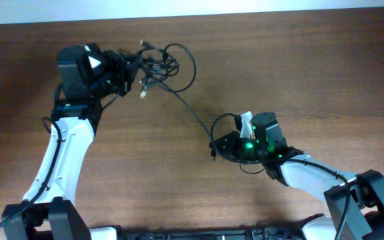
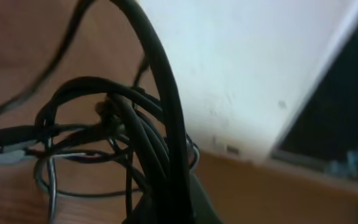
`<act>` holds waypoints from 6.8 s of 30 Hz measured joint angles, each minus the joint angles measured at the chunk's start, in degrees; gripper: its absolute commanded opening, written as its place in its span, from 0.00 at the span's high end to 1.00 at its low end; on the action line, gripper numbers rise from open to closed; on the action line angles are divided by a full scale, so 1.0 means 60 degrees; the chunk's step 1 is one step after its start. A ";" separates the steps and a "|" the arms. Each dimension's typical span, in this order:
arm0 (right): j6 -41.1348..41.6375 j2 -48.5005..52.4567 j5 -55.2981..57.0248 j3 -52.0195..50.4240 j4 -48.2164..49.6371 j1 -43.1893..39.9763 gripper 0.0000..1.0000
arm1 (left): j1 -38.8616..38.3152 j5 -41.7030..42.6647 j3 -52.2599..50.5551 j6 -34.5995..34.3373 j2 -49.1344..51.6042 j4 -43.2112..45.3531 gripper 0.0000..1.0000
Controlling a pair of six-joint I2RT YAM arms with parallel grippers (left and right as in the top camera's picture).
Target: Untangle cables
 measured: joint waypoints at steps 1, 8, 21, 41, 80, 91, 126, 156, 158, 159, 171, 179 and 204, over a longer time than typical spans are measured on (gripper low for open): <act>-0.0080 0.0000 -0.0066 0.0004 -0.0073 -0.0095 0.96 | 0.0000 0.0189 0.0000 0.0237 0.0000 0.0175 1.00; -0.0973 0.0000 -0.0386 0.0029 -0.1453 -0.0798 0.96 | 0.0000 0.1355 -0.0004 0.1566 0.0000 0.0670 1.00; -0.2000 0.0011 -0.0685 -0.0015 -0.2102 -0.2240 0.50 | 0.0080 0.2014 -0.0022 0.3166 0.0000 0.0827 1.00; -0.0463 0.0015 -0.3078 -0.0044 0.3169 -0.2255 0.14 | -0.2131 0.1490 -0.0004 0.8258 -0.0004 -0.3373 1.00; 0.1395 0.0022 -0.0361 -0.0040 0.2543 -0.1104 0.96 | -0.2175 0.1016 0.0004 1.1766 -0.0004 -0.6164 0.01; 0.0590 0.0025 0.0630 -0.0040 0.2065 -0.0091 0.96 | -0.4022 -0.1585 0.0004 1.1038 -0.0004 -0.4991 0.08; 0.0401 0.0015 -0.0568 0.0521 0.1938 0.0219 0.69 | -0.4309 -0.5741 -0.0029 0.8878 0.0255 -0.6528 1.00; -0.0331 0.0022 -0.0313 -0.0047 0.4058 0.0080 0.62 | -0.4594 -0.4404 -0.0036 1.1497 -0.0066 -0.6550 1.00; -0.0310 0.0022 -0.0302 -0.0044 0.4054 0.0102 0.75 | -0.4801 -0.4375 -0.0036 1.1588 -0.0066 -0.6546 1.00; -0.0313 0.0022 -0.0306 -0.0047 0.4054 0.0102 0.88 | -0.4903 -0.4375 -0.0036 1.1610 -0.0066 -0.6546 1.00; -0.0619 0.0004 -0.0849 0.0299 0.2750 0.0109 0.96 | -0.5257 -0.5213 -0.0113 1.0309 -0.0066 -0.6419 1.00; -0.1639 0.0004 -0.1450 0.0463 0.2000 0.0109 0.96 | -0.5053 -0.5417 -0.0215 0.8072 -0.0066 -0.6273 0.77; -0.1370 0.0135 -0.3129 0.0157 0.4696 -0.1530 0.83 | -0.4532 -0.6302 -0.0087 0.6874 -0.0219 -0.6229 1.00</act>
